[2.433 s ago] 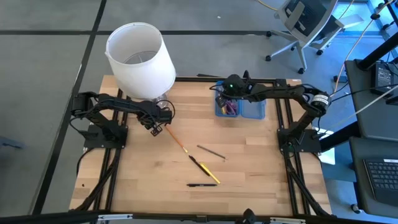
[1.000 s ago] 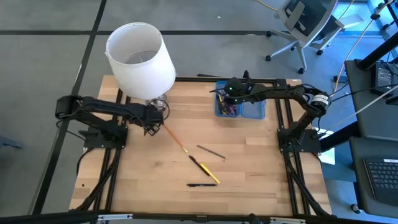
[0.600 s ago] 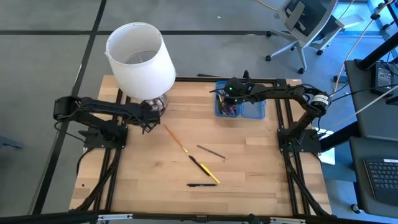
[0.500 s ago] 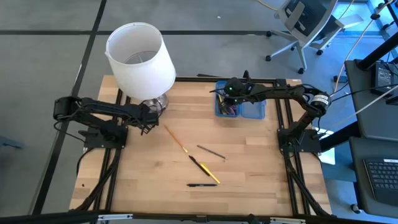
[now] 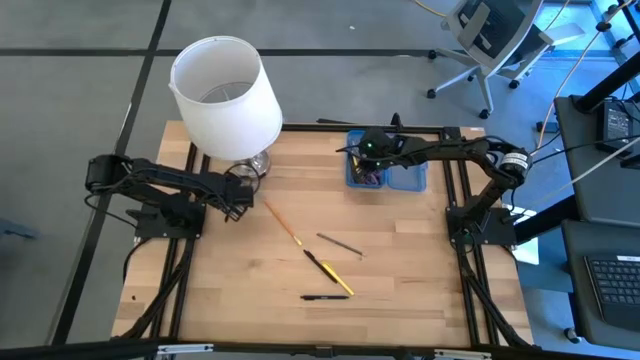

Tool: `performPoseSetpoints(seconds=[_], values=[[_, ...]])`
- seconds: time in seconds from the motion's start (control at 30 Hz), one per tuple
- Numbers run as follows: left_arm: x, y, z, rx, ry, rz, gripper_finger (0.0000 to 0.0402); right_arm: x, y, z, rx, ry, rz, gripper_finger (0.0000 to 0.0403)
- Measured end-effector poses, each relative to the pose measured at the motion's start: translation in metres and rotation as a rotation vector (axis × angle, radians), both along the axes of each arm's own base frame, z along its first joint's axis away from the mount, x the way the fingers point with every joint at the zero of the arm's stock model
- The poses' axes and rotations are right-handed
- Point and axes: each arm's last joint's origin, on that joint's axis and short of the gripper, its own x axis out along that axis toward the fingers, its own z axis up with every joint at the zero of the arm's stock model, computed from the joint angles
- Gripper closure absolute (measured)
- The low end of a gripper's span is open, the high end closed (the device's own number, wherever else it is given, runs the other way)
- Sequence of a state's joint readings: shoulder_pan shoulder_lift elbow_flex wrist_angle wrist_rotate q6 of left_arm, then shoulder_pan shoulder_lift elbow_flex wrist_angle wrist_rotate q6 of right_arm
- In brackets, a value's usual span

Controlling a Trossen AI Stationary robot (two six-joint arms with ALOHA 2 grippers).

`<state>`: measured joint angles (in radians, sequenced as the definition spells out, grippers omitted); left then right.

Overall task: Pick & place school supplies into a supply box
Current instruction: Put the blue pen into the blue supply box

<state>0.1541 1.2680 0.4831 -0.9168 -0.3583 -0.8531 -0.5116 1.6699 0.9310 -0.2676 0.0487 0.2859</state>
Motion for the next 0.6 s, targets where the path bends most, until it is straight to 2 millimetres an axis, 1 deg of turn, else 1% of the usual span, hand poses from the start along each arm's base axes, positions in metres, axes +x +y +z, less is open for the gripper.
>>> performPoseSetpoints(seconds=[0.17,0.33,0.6], values=[[0.004,-0.009,0.0,-0.027,-0.047,-0.009,0.0215,0.0,0.0,0.0,0.002,0.005,0.001,0.0288],[0.009,-0.021,0.0,-0.043,-0.089,-0.062,0.0217,-0.001,0.001,0.0,0.004,0.008,0.002,0.0288],[0.024,-0.035,0.01,-0.071,-0.228,0.029,0.0217,-0.002,0.001,-0.001,0.013,0.025,0.002,0.0288]])
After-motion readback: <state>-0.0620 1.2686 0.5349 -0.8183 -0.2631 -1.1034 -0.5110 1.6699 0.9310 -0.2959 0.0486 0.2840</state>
